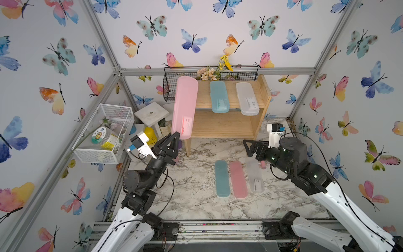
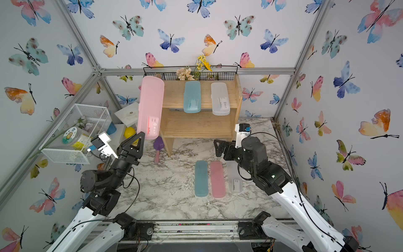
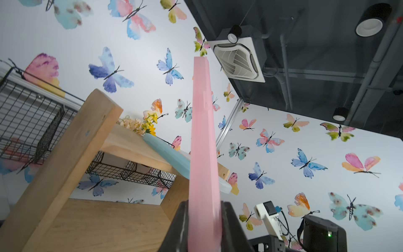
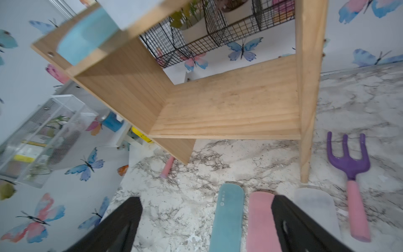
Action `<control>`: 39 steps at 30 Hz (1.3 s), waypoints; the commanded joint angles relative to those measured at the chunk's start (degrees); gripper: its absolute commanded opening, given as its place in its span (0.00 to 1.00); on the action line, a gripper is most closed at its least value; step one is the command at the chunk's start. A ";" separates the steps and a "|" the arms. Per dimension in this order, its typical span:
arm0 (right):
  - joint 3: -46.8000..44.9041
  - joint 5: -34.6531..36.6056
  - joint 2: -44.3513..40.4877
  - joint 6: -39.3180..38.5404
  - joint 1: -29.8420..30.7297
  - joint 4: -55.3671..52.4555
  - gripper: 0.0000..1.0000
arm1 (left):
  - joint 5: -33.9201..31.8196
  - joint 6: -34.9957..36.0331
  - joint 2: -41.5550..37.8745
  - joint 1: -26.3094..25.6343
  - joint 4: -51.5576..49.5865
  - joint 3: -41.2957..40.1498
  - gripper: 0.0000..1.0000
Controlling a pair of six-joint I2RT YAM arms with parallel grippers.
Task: Remove the pencil cases from the shelf
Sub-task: Pick up the pencil case from the shelf.
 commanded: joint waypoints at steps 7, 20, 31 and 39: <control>7.64 -6.29 7.37 4.35 10.64 12.39 0.99 | -9.80 11.86 -17.08 -0.76 -15.11 -8.86 0.00; 25.58 -8.21 35.44 4.20 24.35 23.61 0.99 | -11.70 11.23 -25.94 -0.77 -27.57 -9.50 0.00; 40.31 -4.60 48.60 4.69 27.16 19.04 0.99 | -12.44 11.44 -26.29 -0.76 -28.24 -9.95 0.00; 45.10 0.88 52.61 5.60 27.16 13.16 0.99 | -13.28 11.96 -27.19 -0.75 -29.27 -9.87 0.00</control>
